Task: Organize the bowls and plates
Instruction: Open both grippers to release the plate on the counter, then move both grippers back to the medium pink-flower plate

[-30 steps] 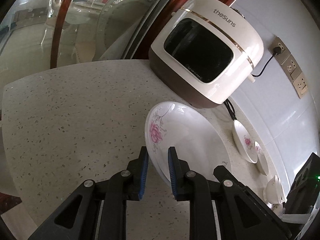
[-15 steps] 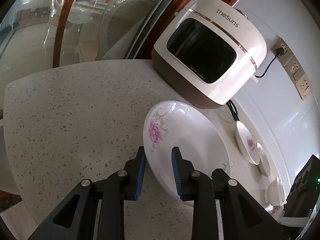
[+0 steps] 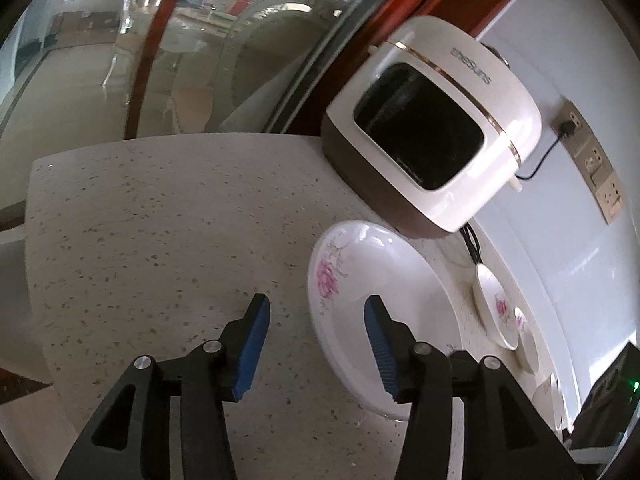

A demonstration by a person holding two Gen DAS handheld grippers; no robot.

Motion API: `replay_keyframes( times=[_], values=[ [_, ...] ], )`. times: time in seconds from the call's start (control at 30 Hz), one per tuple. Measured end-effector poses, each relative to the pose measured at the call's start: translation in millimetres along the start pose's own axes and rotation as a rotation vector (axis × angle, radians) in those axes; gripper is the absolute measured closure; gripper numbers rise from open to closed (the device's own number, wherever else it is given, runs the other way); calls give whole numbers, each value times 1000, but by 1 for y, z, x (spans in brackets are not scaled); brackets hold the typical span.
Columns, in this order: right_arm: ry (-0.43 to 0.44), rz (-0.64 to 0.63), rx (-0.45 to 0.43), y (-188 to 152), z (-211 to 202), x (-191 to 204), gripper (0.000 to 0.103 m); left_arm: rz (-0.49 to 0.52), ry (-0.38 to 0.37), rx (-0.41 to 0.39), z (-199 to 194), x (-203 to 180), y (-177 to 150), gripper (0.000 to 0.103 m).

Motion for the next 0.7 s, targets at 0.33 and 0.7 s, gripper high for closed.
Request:
replay_keyframes(
  times=[0.33,0.7],
  values=[
    [52,172,-1,9,-15,-30,38,52,54,-115,-21,-9,3,45],
    [-41,274,-80,77,-78,-72,26,275,-76,-206,-51,-99,42,29]
  ],
)
Point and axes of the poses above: each gripper's, at about its wrist camera, not at the fingertips, and z roughly the way its jaws point, x to its left, y to its top, the point moved 5 cm from there along z, roughly the way its jaws point, and after that the axes turned 14 degrees about z, right-handed, at the moved point
